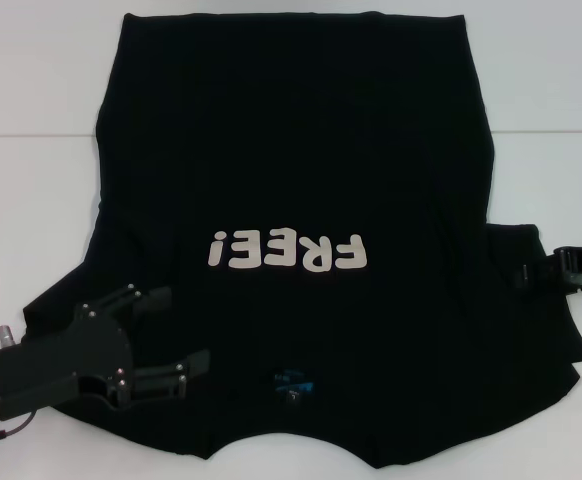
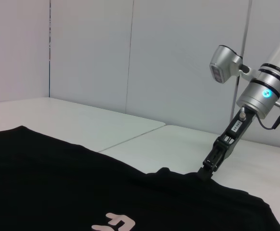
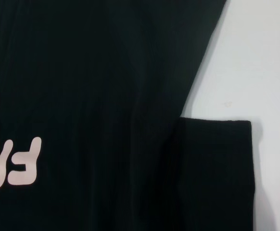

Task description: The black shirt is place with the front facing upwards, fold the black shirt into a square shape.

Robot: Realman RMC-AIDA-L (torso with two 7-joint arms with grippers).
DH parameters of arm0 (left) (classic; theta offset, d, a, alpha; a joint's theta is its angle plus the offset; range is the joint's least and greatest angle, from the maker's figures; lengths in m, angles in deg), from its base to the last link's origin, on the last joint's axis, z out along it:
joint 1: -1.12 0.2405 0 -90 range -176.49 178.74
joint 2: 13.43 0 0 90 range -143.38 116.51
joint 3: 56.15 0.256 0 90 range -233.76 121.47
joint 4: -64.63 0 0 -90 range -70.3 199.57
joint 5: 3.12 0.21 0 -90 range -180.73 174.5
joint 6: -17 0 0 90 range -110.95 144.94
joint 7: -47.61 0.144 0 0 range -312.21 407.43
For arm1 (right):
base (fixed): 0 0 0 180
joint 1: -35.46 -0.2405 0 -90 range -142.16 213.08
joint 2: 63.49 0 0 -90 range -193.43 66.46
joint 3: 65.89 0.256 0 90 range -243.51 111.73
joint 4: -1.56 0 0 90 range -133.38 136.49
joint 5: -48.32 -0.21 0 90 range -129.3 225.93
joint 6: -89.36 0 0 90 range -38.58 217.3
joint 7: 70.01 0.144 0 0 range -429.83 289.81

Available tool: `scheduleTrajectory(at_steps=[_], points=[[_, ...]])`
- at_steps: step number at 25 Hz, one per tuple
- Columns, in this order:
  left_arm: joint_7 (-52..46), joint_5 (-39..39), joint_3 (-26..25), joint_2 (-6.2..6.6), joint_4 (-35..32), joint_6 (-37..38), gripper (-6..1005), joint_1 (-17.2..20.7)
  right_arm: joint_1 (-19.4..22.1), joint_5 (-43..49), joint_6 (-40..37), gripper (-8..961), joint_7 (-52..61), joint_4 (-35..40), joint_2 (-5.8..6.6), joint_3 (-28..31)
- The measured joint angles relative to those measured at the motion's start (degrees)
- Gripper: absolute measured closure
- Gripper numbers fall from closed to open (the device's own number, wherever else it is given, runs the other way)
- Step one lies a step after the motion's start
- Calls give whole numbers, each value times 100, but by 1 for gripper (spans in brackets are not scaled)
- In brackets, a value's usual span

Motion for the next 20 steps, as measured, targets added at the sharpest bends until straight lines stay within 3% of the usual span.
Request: scheduleTrajectory(at_steps=[11,20], points=[[0,0,-8,0,0,0,49,5,-1,62,75,293,22,6,-4,-65],[0,0,-9,0,-21,-1,49,11,13,62,81,664,9,-6,1,-66]])
